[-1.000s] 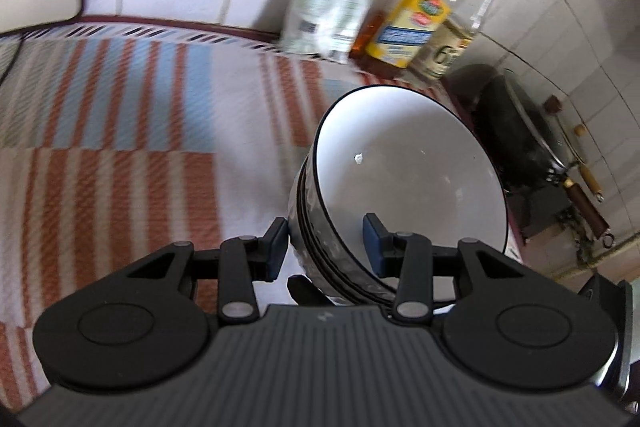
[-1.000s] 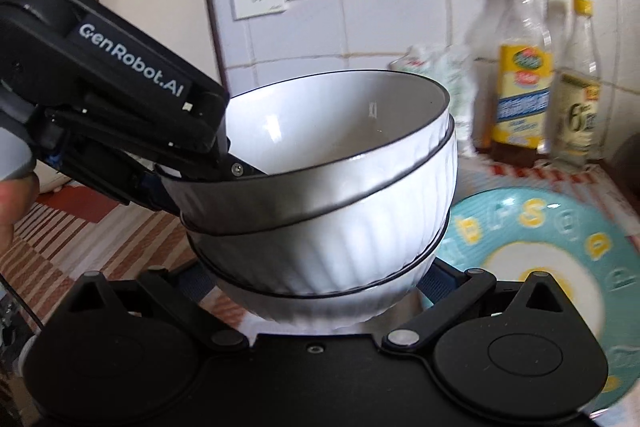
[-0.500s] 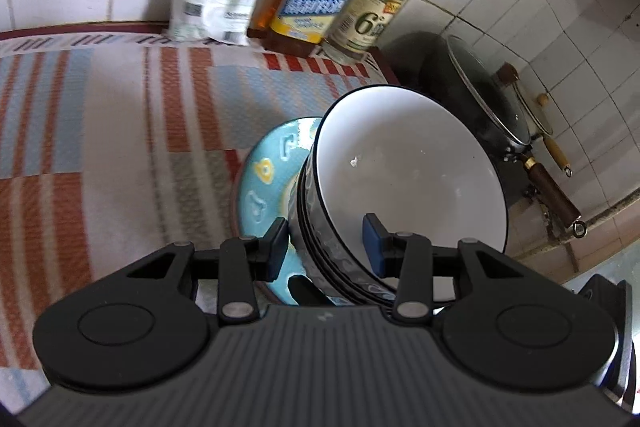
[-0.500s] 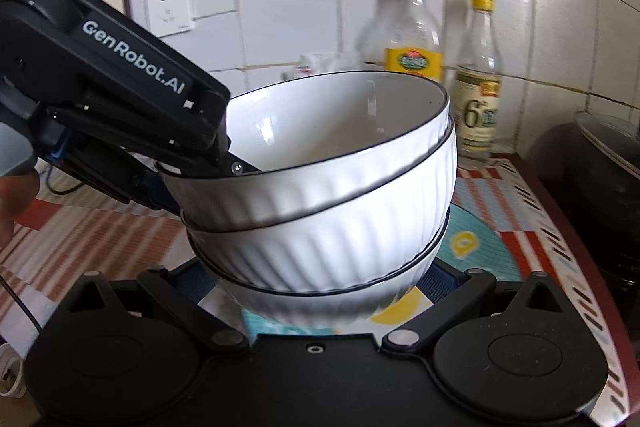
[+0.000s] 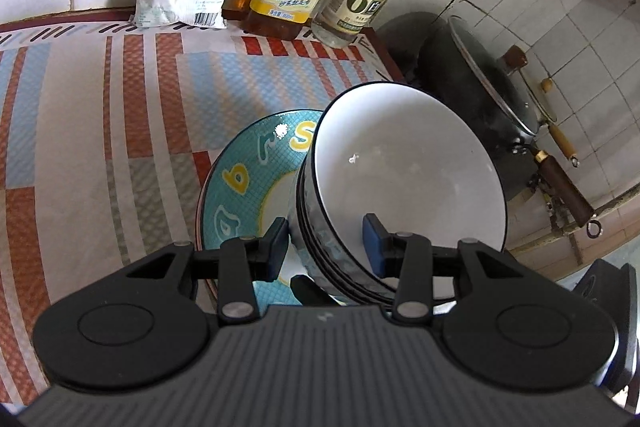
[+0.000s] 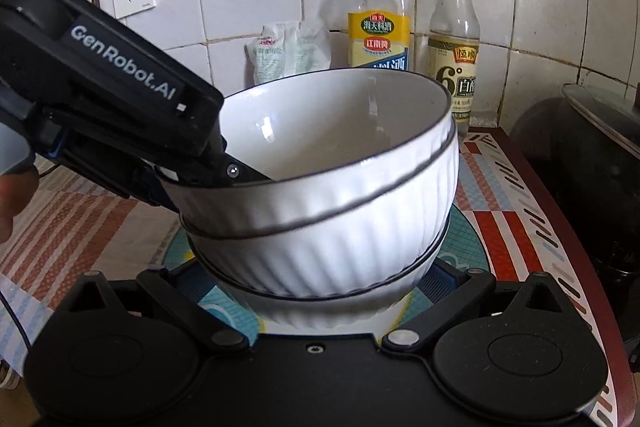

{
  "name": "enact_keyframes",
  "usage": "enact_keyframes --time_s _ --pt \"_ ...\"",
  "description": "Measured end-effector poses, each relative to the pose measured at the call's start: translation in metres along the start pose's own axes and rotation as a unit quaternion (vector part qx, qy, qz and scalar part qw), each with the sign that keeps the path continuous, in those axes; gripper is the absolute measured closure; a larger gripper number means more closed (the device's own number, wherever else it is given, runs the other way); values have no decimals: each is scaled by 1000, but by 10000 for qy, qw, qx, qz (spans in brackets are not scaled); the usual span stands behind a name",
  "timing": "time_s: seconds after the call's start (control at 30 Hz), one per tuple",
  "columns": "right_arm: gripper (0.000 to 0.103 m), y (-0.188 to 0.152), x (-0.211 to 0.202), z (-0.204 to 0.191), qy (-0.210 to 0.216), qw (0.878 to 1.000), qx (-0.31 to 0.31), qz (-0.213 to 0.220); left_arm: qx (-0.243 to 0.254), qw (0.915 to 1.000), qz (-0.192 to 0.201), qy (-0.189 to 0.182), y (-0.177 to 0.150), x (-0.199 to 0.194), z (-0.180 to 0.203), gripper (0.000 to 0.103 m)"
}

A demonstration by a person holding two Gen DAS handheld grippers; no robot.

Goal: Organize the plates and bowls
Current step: 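Lift and carry the bowl stack with the left tool over the teal egg plate, then lower the bowl stack onto the teal egg plate and open the left tool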

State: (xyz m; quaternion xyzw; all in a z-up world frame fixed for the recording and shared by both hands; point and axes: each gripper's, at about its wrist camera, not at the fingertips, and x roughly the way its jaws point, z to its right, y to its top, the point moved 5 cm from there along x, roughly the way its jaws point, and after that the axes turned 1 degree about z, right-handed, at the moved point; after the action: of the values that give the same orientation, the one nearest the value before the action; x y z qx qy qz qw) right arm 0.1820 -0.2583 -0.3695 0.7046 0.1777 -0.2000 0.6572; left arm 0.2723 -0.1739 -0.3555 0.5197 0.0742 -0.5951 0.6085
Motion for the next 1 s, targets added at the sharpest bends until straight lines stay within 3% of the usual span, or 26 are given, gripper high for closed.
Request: enact_keyframes --time_s 0.6,0.83,1.0 --pt "0 1 20 3 24 9995 68 -306 -27 9997 10 239 -1 4 0 66" --pt "0 4 12 5 66 9987 356 -364 -198 9990 -107 396 0 1 -3 63" --pt "0 -2 -1 5 23 9986 446 -292 -6 9984 -51 554 1 -4 2 63"
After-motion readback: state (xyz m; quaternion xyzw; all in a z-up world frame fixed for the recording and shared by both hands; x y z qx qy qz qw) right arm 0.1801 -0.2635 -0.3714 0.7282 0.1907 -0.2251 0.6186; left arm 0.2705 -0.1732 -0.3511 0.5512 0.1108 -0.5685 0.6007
